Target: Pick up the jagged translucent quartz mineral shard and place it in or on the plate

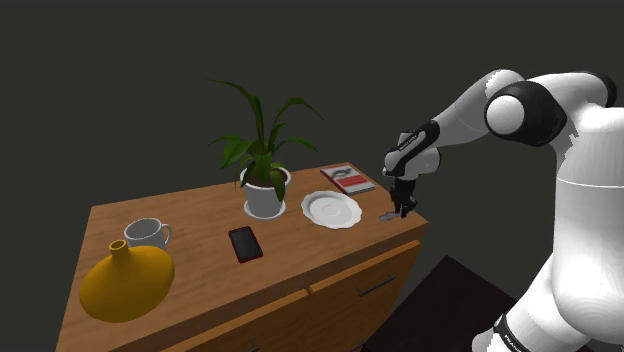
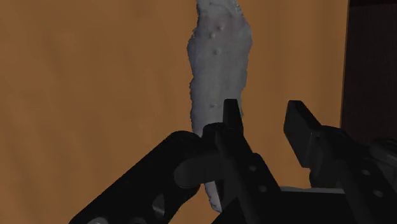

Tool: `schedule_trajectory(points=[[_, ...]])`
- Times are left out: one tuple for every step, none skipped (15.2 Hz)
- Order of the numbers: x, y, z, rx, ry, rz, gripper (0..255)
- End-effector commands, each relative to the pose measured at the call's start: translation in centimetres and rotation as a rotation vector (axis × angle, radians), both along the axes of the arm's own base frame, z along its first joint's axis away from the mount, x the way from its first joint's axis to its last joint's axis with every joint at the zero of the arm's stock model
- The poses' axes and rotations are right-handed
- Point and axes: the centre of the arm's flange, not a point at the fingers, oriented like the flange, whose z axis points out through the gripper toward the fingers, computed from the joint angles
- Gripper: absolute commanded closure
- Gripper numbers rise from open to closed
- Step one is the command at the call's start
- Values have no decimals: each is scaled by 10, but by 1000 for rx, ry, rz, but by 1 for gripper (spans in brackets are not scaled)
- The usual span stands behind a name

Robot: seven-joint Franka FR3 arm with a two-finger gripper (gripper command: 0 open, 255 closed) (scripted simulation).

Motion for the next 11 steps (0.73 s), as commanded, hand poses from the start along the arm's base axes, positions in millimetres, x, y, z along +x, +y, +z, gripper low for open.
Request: schedule_trajectory(points=[[0, 0, 0, 0, 0, 0, 255], [0, 0, 0, 0, 0, 0, 255], [0, 0, 0, 0, 0, 0, 255], [0, 0, 0, 0, 0, 0, 255], [0, 0, 0, 0, 0, 0, 255], [0, 0, 0, 0, 0, 0, 255], [0, 0, 0, 0, 0, 0, 255], [0, 0, 0, 0, 0, 0, 255], [0, 0, 0, 0, 0, 0, 0], [3, 13, 5, -39, -37, -53, 0], [7, 27, 10, -77, -75, -105, 0]])
